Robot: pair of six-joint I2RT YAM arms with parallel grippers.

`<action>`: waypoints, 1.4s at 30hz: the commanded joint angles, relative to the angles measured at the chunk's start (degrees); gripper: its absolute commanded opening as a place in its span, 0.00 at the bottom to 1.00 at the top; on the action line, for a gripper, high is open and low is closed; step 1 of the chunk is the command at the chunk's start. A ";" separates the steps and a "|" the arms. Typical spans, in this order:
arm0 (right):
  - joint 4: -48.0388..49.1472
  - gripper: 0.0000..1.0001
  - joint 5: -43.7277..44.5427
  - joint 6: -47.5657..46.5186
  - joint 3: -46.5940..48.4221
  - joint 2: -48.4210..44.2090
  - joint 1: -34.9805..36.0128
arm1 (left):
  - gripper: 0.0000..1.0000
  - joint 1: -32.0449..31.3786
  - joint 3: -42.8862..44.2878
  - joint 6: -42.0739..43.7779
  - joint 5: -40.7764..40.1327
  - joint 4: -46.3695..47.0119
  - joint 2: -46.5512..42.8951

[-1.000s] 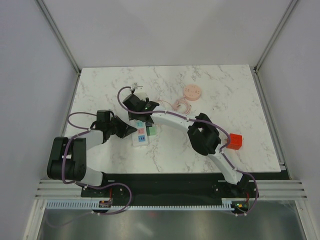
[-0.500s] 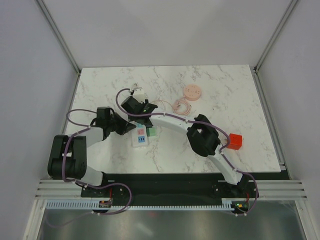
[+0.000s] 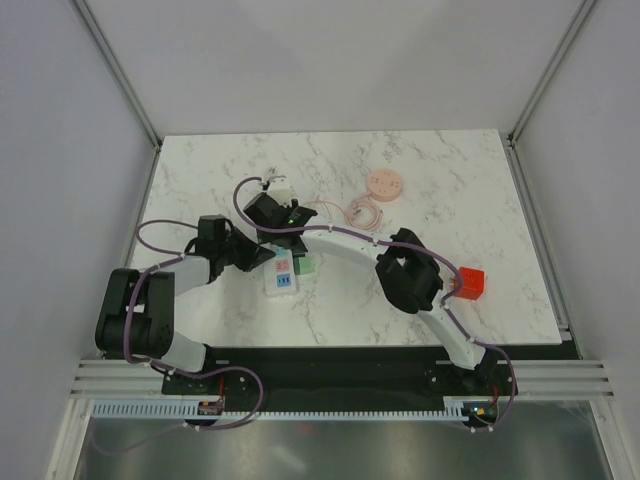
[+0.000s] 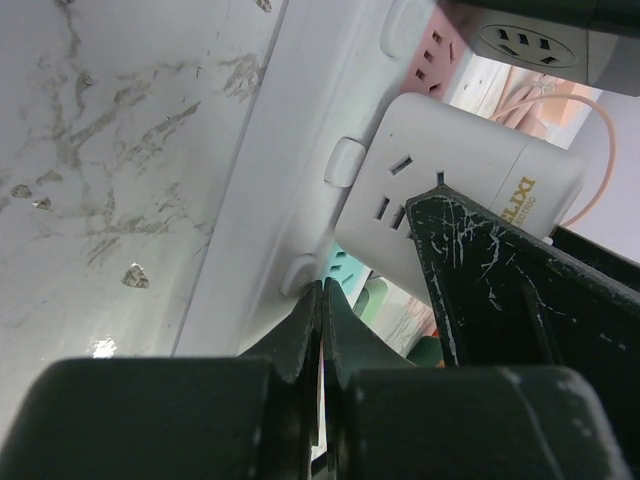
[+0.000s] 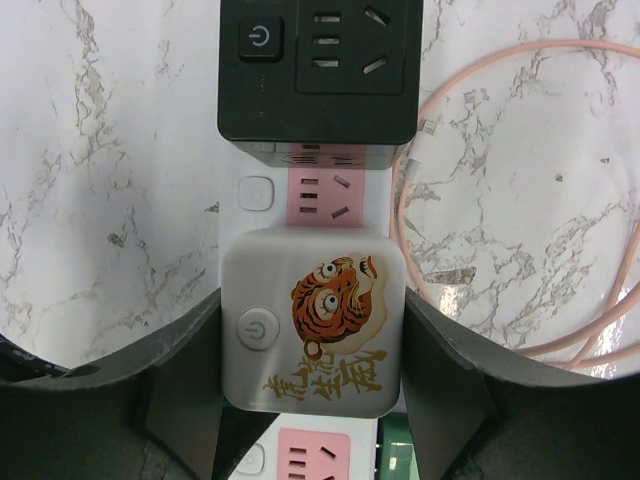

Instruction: Pull the plug off the socket

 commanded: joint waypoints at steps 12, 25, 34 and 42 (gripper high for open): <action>2.34 0.00 0.21 0.93 2.71 -9.12 1.04 | 0.02 -1.95 -1.11 -1.07 -7.42 -3.86 1.78; 1.63 0.00 2.67 1.11 -5.01 -19.82 -0.63 | 0.02 -2.04 0.20 -0.98 -4.00 -4.22 -2.69; 19.47 0.00 -10.24 4.80 -47.00 -48.82 -13.89 | 0.02 -5.11 0.29 -2.39 -2.41 -5.36 -13.51; 14.03 0.00 -18.24 1.73 -68.91 -73.62 -38.99 | 0.02 -8.89 -1.55 -1.77 -2.85 -5.53 -17.55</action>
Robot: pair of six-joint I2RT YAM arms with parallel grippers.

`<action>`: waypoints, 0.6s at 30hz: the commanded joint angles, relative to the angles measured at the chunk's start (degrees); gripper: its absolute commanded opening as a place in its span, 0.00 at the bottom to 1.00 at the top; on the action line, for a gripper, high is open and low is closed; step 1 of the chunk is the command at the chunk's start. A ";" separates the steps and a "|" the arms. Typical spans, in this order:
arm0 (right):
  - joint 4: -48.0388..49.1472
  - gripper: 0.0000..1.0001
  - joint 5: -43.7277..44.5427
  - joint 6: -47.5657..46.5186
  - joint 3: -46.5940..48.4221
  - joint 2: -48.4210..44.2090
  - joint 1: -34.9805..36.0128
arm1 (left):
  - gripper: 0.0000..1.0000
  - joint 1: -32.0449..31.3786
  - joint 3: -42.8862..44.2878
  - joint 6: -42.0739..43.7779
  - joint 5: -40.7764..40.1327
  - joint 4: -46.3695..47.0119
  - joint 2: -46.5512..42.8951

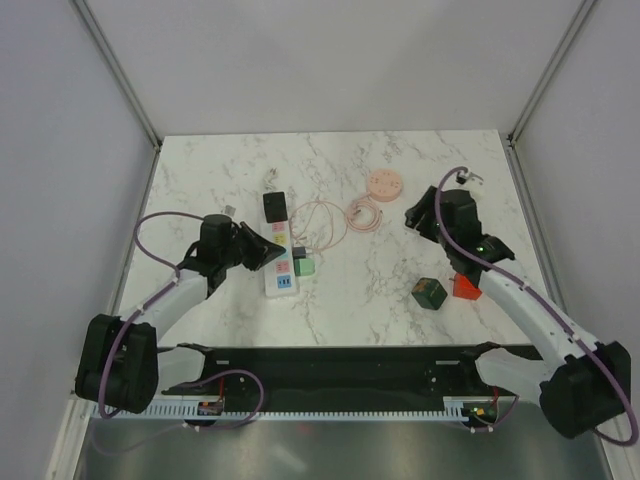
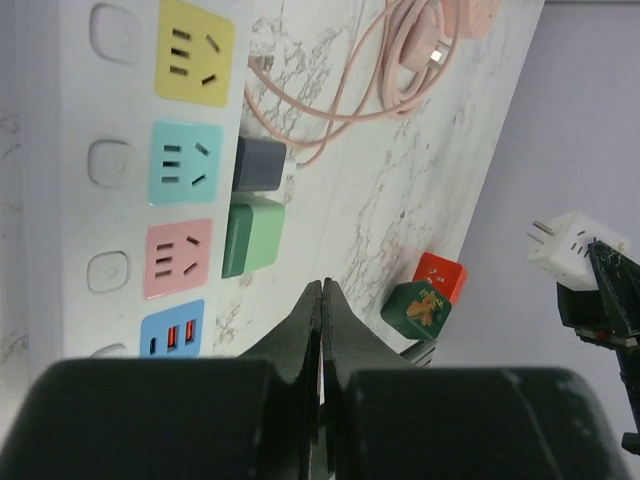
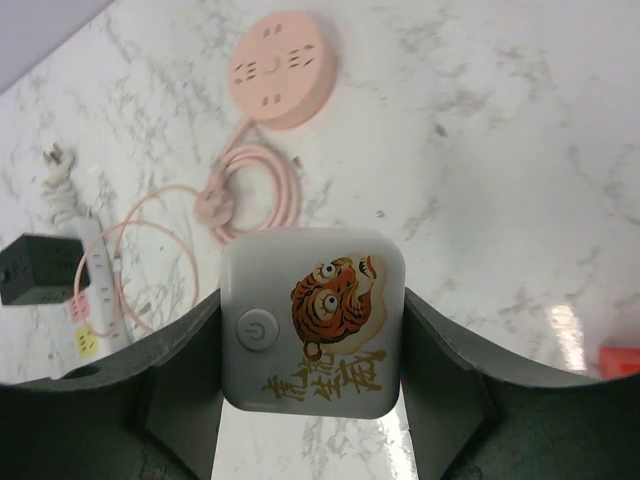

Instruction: Pull the plug off the socket

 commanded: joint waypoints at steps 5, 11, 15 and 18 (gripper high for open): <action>-0.76 0.00 -15.62 -6.22 -9.75 -8.52 -18.74 | 0.02 -1.69 -4.03 -0.02 1.15 0.66 -2.24; -0.49 0.00 -23.45 -9.66 -13.19 -5.80 -25.00 | 0.02 -3.79 -4.48 1.29 2.39 1.01 -3.90; 2.58 0.03 -27.05 -10.72 -16.18 -5.45 -25.09 | 0.02 -4.76 -3.87 0.86 3.88 0.75 -5.40; 3.81 0.05 -29.34 -11.95 -17.32 -3.34 -25.09 | 0.02 -7.56 -2.99 -0.28 3.71 0.75 -6.54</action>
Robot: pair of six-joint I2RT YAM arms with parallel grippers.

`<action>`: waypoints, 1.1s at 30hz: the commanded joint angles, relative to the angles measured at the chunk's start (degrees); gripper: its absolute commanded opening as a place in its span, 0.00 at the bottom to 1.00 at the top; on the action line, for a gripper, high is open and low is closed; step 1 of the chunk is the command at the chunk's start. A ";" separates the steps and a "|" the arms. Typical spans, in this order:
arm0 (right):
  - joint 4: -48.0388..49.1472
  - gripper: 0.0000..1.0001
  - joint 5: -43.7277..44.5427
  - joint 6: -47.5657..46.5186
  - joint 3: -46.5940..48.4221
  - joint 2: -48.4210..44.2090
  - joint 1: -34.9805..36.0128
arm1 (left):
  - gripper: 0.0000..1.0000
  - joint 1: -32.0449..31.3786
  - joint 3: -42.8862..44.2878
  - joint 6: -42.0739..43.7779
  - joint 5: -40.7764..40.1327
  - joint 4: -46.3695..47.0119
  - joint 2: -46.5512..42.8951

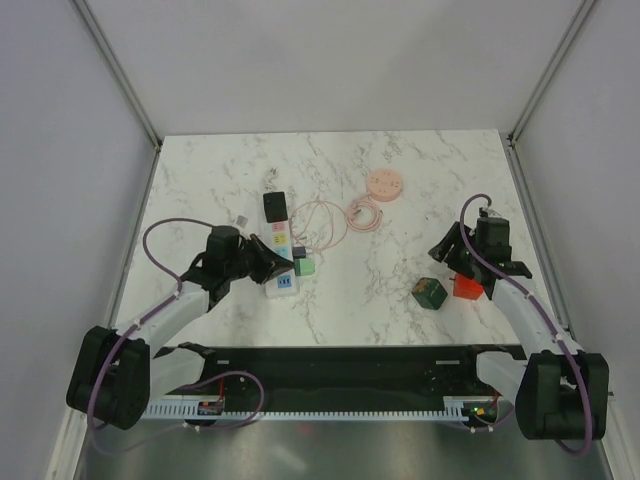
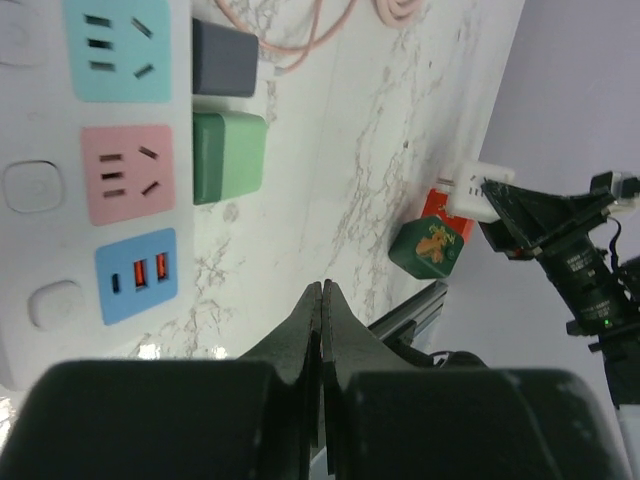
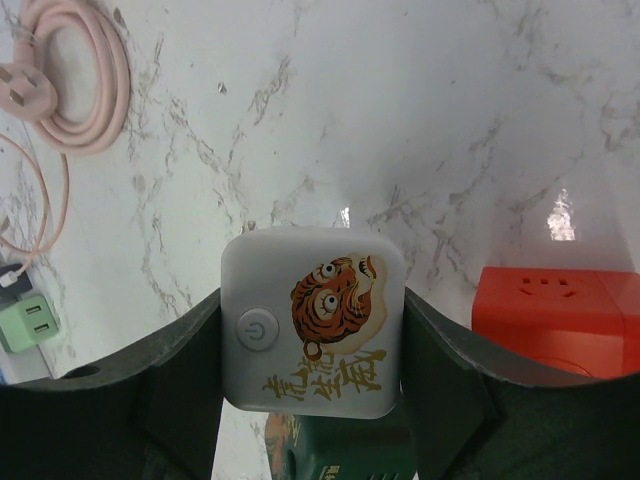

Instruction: Pull the plug off the socket

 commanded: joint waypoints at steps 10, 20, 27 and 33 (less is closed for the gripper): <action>10.24 0.18 -9.74 -4.02 -3.66 5.80 -0.06 | 0.02 -7.08 -0.58 -1.97 0.14 0.20 -1.84; 8.76 0.40 -8.16 -5.95 -3.75 5.27 -0.06 | 0.02 -6.99 0.19 -2.07 -1.01 -3.13 -5.89; 6.74 0.55 -7.46 -6.92 -3.22 4.05 -0.15 | 0.02 -7.07 3.71 1.62 -2.06 -7.19 -7.21; 4.63 0.66 -7.19 -7.28 -1.99 3.08 -0.15 | 0.02 -6.99 3.80 3.03 -1.71 -7.71 -6.77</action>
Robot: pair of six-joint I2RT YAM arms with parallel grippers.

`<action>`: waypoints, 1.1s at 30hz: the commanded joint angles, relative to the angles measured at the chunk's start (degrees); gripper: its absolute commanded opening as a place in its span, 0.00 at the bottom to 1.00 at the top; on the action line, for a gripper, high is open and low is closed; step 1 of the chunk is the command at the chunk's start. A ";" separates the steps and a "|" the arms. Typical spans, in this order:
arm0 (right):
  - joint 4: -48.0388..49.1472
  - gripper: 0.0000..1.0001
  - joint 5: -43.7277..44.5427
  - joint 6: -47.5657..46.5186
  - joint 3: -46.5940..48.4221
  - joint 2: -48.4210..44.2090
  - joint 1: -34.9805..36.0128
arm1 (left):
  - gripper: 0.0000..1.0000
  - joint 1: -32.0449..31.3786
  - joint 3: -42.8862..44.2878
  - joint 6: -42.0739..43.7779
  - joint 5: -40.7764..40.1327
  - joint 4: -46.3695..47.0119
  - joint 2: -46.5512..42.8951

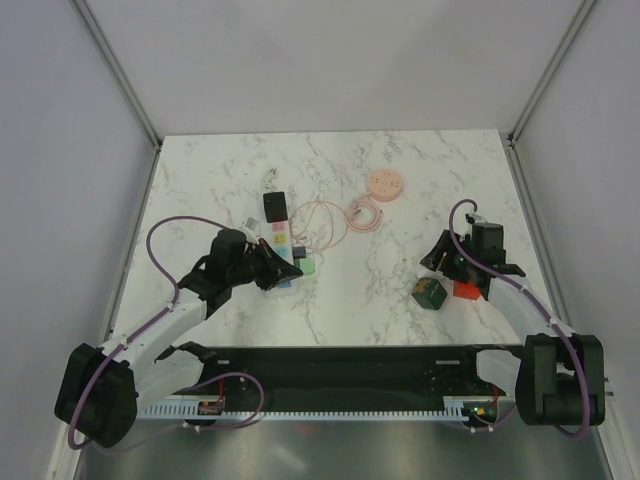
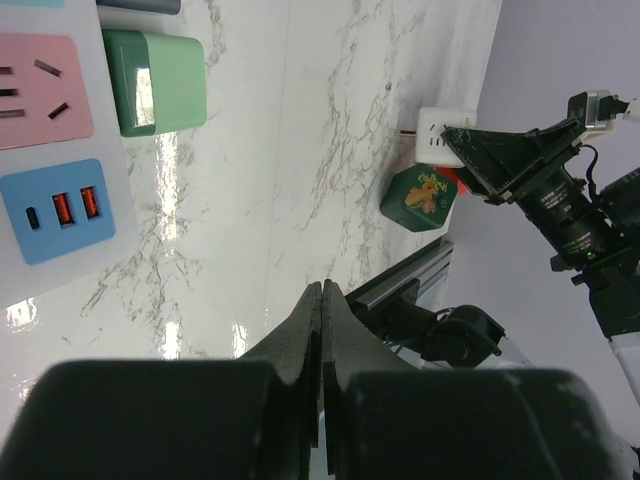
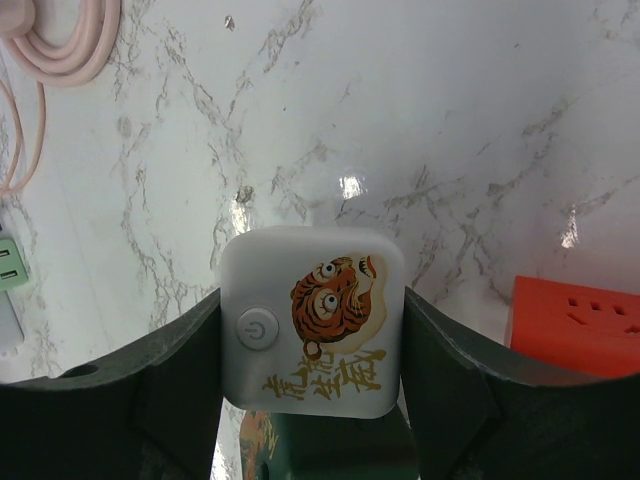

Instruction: Pull the plug off the socket

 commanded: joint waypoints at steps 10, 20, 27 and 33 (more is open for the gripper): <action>-4.88 0.87 1.07 -2.41 4.60 -4.85 -0.15 | 0.02 -0.08 2.38 4.53 -0.77 -1.16 0.58; -11.47 0.98 5.80 -1.71 12.42 -5.91 0.90 | 0.02 0.88 3.52 5.67 -1.12 -1.24 2.25; -21.65 0.98 25.89 1.02 25.49 -2.14 12.84 | 0.02 2.64 4.58 6.02 -0.95 -1.16 3.48; -20.48 0.98 25.01 4.69 34.57 8.14 23.41 | 0.02 4.66 4.40 6.72 0.81 -1.77 4.62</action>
